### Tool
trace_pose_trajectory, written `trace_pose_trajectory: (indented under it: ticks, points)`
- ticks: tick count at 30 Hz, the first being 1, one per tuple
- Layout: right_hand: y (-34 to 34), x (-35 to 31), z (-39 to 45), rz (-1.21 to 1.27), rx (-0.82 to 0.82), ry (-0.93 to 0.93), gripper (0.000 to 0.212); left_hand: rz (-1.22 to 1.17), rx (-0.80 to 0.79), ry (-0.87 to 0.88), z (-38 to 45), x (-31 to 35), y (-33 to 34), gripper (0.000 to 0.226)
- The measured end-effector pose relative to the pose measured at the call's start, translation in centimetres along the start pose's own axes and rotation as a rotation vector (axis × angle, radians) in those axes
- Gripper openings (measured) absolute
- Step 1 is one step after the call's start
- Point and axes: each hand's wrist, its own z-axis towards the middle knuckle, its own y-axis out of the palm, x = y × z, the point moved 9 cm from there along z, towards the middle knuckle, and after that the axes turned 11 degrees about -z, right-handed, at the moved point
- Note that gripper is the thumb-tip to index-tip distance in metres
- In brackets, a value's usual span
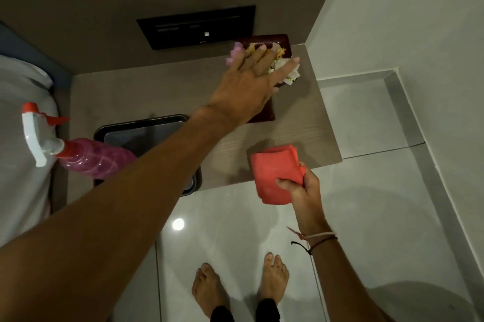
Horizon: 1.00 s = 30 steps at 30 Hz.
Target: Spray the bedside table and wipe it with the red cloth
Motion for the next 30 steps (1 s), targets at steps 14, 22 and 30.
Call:
trace_pose_trajectory:
  ticks: [14,22,30]
  points:
    - [14.8,-6.0,1.8,-0.006,-0.684,0.252,0.042,-1.608,0.162,-0.883,-22.9,-9.8,11.2,0.023]
    - [22.2,-6.0,5.0,-0.051,-0.356,0.222,0.063,-1.304,0.510,-1.236,-26.7,-17.2,13.5,0.036]
    - [20.9,-7.9,3.2,-0.361,-0.390,0.038,0.080,-1.021,0.264,-1.020,-24.9,-14.5,10.1,0.060]
